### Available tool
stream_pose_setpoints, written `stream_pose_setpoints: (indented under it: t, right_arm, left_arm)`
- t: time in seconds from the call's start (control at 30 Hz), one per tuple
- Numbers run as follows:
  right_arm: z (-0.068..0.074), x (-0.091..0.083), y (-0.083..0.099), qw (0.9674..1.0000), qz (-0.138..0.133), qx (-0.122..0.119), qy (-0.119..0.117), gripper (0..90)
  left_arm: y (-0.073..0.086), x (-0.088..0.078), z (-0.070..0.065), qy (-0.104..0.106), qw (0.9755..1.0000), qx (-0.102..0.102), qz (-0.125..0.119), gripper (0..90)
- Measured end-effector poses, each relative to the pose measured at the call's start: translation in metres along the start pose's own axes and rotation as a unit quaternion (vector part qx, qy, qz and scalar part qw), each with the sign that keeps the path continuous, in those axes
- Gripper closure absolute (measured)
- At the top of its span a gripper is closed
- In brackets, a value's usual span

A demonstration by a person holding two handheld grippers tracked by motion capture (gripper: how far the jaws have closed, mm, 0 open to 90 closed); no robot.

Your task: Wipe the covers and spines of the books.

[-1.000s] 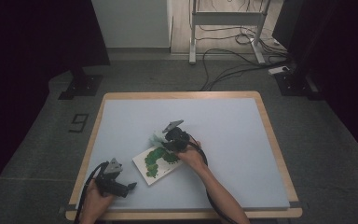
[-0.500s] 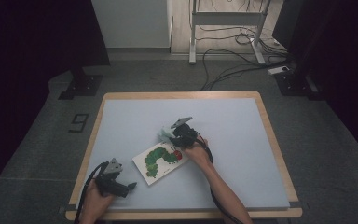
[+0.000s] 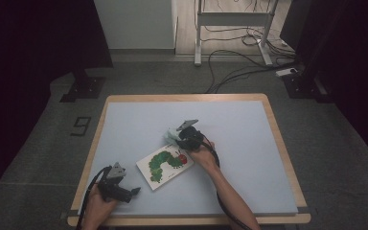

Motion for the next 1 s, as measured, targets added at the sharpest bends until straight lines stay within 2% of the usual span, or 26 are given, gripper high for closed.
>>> stream_pose_setpoints:
  t: [0.17,0.5,1.0]
  right_arm:
    - [0.0,-0.011,-0.006,0.9999,-0.016,0.0,-0.006,73.7]
    - [-0.006,-0.042,-0.01,0.9997,-0.023,-0.008,0.002,73.7]
    - [-0.026,-0.093,0.009,0.9991,-0.03,-0.006,0.03,73.6]
  left_arm:
    - [0.0,0.0,0.0,0.0,1.0,0.0,0.0,0.0]
    - [0.0,0.0,0.0,0.0,1.0,-0.001,-0.001,0.0]
    - [0.0,0.0,0.0,0.0,1.0,0.0,0.0,0.0]
Point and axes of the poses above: each handheld gripper's, and its own axes: x roughly forward along the jaws, y roughly out of its underside, z roughly to its left, the point moved 7 cm from there along x, roughly forward along the jaws, and after that the axes turned 2 degrees about -z, right-handed, at the moved point
